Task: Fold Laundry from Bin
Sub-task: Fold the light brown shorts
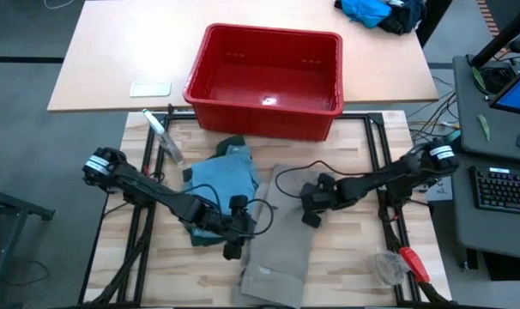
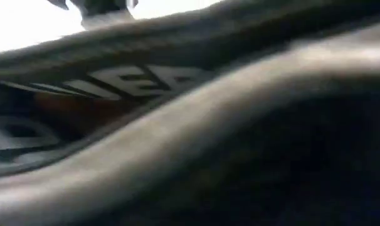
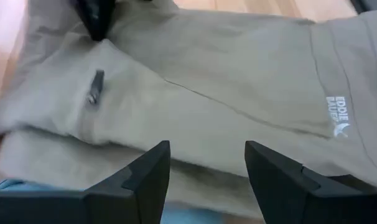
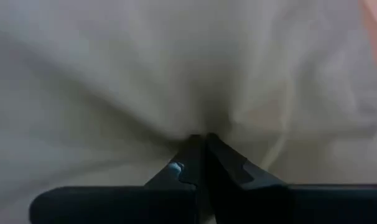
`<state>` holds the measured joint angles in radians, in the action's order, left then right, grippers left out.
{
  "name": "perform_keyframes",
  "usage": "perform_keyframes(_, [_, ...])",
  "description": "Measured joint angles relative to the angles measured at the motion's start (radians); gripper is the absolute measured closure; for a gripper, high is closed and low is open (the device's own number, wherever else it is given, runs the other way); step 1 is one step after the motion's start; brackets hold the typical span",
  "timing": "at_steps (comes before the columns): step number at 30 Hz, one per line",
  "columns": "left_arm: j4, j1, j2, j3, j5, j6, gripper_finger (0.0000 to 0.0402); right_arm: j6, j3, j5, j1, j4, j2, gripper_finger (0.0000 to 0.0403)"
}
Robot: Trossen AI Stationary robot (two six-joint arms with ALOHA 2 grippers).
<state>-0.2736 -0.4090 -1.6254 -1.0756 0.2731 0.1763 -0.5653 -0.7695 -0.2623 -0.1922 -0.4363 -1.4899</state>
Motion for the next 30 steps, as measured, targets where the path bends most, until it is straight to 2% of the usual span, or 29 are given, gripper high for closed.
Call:
perform_keyframes(3, [0.037, 0.011, -0.043, 0.001, 0.004, -0.013, 0.0219, -0.012, -0.003, -0.072, 0.034, -0.092, -0.009, 0.039])
perform_keyframes(7, [0.068, 0.032, -0.068, 0.001, 0.015, -0.031, 0.0231, 0.014, -0.04, -0.181, 0.044, -0.178, 0.046, 0.039])
perform_keyframes(11, [0.086, 0.055, -0.066, 0.005, 0.113, -0.029, 0.0243, 0.066, -0.093, -0.204, 0.033, -0.193, 0.132, 0.039])
perform_keyframes(13, [0.081, 0.062, -0.058, 0.005, 0.201, -0.018, 0.0248, 0.104, -0.105, -0.151, 0.012, -0.143, 0.168, 0.039])
perform_keyframes(15, [0.072, 0.071, -0.047, 0.005, 0.269, -0.013, 0.0252, 0.135, -0.102, -0.034, -0.017, -0.041, 0.19, 0.039])
perform_keyframes(18, [0.045, 0.081, -0.033, 0.006, 0.286, -0.045, 0.0257, 0.179, -0.073, 0.159, -0.072, 0.124, 0.183, 0.039])
perform_keyframes(19, [0.039, 0.084, -0.029, 0.006, 0.285, -0.062, 0.0259, 0.183, -0.068, 0.194, -0.093, 0.164, 0.161, 0.039])
perform_keyframes(22, [0.035, 0.096, -0.012, 0.007, 0.283, -0.119, 0.0267, 0.15, -0.067, 0.227, -0.15, 0.218, 0.085, 0.039])
perform_keyframes(26, [0.031, 0.11, 0.029, 0.007, 0.245, -0.179, 0.0277, 0.052, -0.074, 0.321, -0.205, 0.251, -0.015, 0.0391])
perform_keyframes(30, [0.034, 0.114, 0.066, 0.007, 0.241, -0.194, 0.0285, -0.064, -0.087, 0.347, -0.254, 0.26, -0.096, 0.0391])
